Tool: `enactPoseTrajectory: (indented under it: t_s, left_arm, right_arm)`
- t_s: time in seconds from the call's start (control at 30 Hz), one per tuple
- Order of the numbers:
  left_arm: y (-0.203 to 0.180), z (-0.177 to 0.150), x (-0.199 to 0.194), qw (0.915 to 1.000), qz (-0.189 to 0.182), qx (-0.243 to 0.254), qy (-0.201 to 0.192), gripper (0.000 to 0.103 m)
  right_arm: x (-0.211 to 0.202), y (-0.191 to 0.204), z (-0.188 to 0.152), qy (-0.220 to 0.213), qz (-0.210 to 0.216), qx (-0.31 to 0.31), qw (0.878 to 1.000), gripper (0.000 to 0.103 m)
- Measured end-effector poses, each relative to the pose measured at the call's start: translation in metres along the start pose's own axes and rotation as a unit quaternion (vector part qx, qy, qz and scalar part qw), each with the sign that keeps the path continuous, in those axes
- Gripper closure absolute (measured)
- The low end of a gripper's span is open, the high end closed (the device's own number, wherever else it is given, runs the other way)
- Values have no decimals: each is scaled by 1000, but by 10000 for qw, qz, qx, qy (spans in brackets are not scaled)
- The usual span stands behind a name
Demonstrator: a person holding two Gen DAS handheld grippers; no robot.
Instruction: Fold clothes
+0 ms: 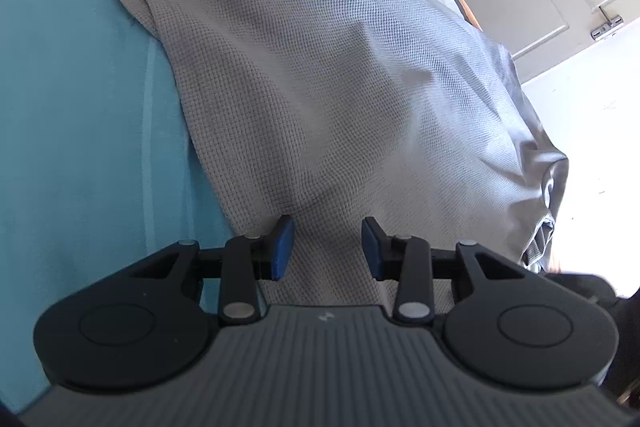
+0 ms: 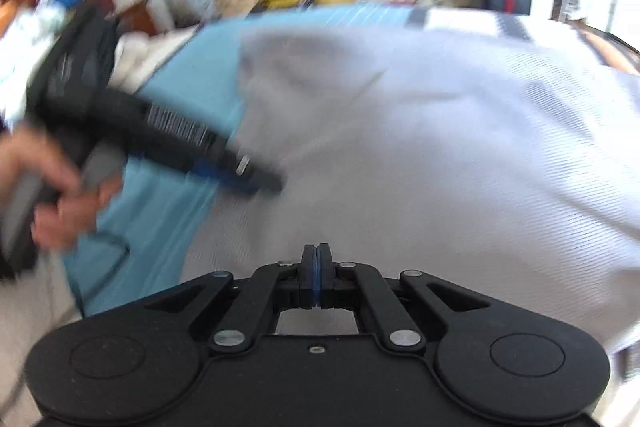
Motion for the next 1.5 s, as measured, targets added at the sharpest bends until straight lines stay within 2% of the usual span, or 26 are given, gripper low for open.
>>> enactPoseTrajectory:
  t_s: [0.1, 0.13, 0.23, 0.27, 0.3, 0.37, 0.4, 0.5, 0.53, 0.57, 0.67, 0.73, 0.83, 0.93, 1.03, 1.13, 1.23, 1.27, 1.3, 1.33, 1.4, 1.43, 1.47, 1.5]
  left_arm:
    - [0, 1, 1, 10000, 0, -22, 21, 66]
    - [0, 1, 1, 10000, 20, -5, 23, 66]
    - [-2, 1, 0, 10000, 81, 46, 29, 66]
    - [-2, 2, 0, 9999, 101, 61, 31, 66]
    - [-2, 2, -1, 9999, 111, 62, 31, 66]
    - [0, 1, -3, 9999, 100, 28, 24, 66]
    - [0, 2, -2, 10000, 90, 16, 20, 66]
    - [1, 3, 0, 10000, 63, -14, 28, 66]
    - [1, 3, 1, 10000, 56, -34, 34, 66]
    - [0, 4, 3, 10000, 50, -49, 35, 66]
    - [-3, 6, 7, 10000, 80, 19, 0, 66]
    - [-4, 5, 8, 9998, 122, 124, -32, 66]
    - [-6, 4, 6, 9994, 212, 283, -57, 66]
    - [-8, 4, 6, 9990, 270, 345, -53, 66]
    - [-10, 3, 5, 9988, 302, 373, -62, 66]
    - [-15, 3, 1, 9972, 435, 577, -198, 66]
    - [-38, -2, -10, 9830, 895, 1466, -647, 66]
    - [-47, -4, -14, 9781, 899, 1714, -761, 65]
    - [-56, -7, -17, 9745, 799, 1912, -861, 65]
    - [-64, -10, -21, 9712, 654, 2089, -937, 65]
    - [-82, -18, -24, 9637, 361, 2464, -963, 60]
    - [-90, -24, -23, 9590, 209, 2685, -879, 51]
    - [-97, -31, -20, 9539, 55, 2909, -732, 41]
    - [-104, -40, -14, 9475, -82, 3156, -514, 38]
  right_arm:
    - [-20, -14, 8, -263, -173, 90, 9995, 103]
    - [-21, -17, 9, -272, -113, 107, 9995, 103]
    - [-8, -11, 6, 125, 535, 338, 9979, 100]
    - [-2, -8, 2, 267, 752, 406, 9960, 94]
    - [5, -2, -1, 359, 793, 403, 9954, 93]
    - [19, 7, -4, 439, 727, 309, 9959, 63]
    - [26, 10, -4, 441, 643, 241, 9967, 63]
    - [46, 14, -3, 309, 444, 82, 9985, 63]
    - [51, 18, -3, 217, 404, -44, 9989, 70]
    - [49, 24, -4, 150, 361, -316, 9987, 99]
    - [40, 33, -9, -22, 200, -782, 9967, 101]
    - [26, 31, -8, -74, 236, -715, 9971, 101]
    - [-5, 32, -12, -54, 522, -543, 9971, 101]
    - [-36, 25, -10, -265, 518, -420, 9974, 101]
    - [-53, 8, -3, -595, 110, -212, 9979, 101]
    - [-71, -24, 10, -800, -576, 52, 9951, 101]
    - [-94, -74, 22, -900, -1152, 696, 9868, 97]
    - [-103, -94, 24, -922, -1284, 1014, 9822, 86]
    - [-111, -115, 22, -923, -1404, 1351, 9765, 76]
    - [-120, -137, 18, -898, -1557, 1659, 9696, 59]
    - [-138, -179, 6, -773, -1987, 2231, 9512, 55]
    - [-145, -198, -2, -594, -2067, 2460, 9451, 54]
    - [-147, -216, -10, -337, -1922, 2641, 9446, 54]
    - [-151, -233, -17, -127, -1786, 2799, 9432, 55]
Point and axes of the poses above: each gripper's, at about its wrist camera, not at the fingertips, and x roughly the way its jaws point, y to its left, z to its top, the point moved 4 cm from there along x, roughly the way its jaws point, and after that the axes turned 2 degrees about -x, right-handed, at the moved point
